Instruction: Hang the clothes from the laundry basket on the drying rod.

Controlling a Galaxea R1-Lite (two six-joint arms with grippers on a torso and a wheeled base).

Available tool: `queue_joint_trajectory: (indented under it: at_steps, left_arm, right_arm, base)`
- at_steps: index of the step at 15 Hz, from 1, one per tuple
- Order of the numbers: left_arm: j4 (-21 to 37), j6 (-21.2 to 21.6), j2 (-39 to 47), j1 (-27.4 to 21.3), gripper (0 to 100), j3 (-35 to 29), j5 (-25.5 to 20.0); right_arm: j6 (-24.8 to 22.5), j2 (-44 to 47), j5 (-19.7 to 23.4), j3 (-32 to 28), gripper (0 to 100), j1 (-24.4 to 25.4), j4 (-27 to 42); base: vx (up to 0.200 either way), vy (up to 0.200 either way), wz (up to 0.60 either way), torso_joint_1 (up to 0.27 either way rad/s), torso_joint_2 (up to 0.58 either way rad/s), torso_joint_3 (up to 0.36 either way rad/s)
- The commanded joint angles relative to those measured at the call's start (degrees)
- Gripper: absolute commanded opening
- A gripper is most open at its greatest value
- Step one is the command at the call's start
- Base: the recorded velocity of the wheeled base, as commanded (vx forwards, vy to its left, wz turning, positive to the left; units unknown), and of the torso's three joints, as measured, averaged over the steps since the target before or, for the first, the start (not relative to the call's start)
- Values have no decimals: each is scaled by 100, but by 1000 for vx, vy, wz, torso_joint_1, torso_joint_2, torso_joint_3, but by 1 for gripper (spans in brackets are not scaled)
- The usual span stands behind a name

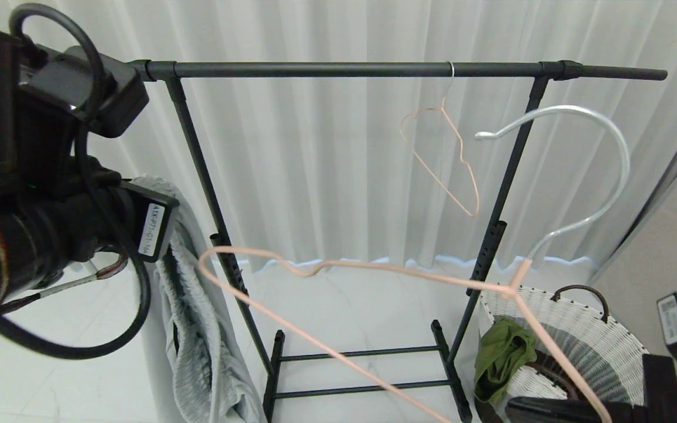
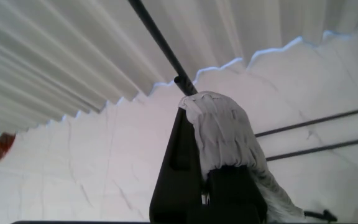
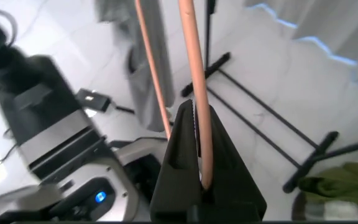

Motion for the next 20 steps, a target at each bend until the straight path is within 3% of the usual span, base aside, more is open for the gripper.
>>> queue_joint_trajectory:
  at_steps: [1,5,11,15,20]
  left_arm:
    - [3,-200,411,4,0,-227,117]
    - [3,-209,367,-4,0,-235,117]
    - [3,-227,359,-22,0,-235,108]
    - [3,-772,517,-57,0,-341,108]
    - [3,-903,526,-83,0,-402,108]
  right_arm:
    - [6,230,-1,2,0,274,-19]
    - [200,502,-27,-24,0,256,-116]
    - [323,1126,-45,-68,0,-473,-757]
    - [622,1856,-45,-648,0,-623,-1162]
    - [630,2418,-98,-1105,0,-676,-1267]
  base:
    - [0,0,0,0,0,0]
    - [0,0,0,0,0,0]
    - [0,0,0,0,0,0]
    - [0,0,0,0,0,0]
    - [0,0,0,0,0,0]
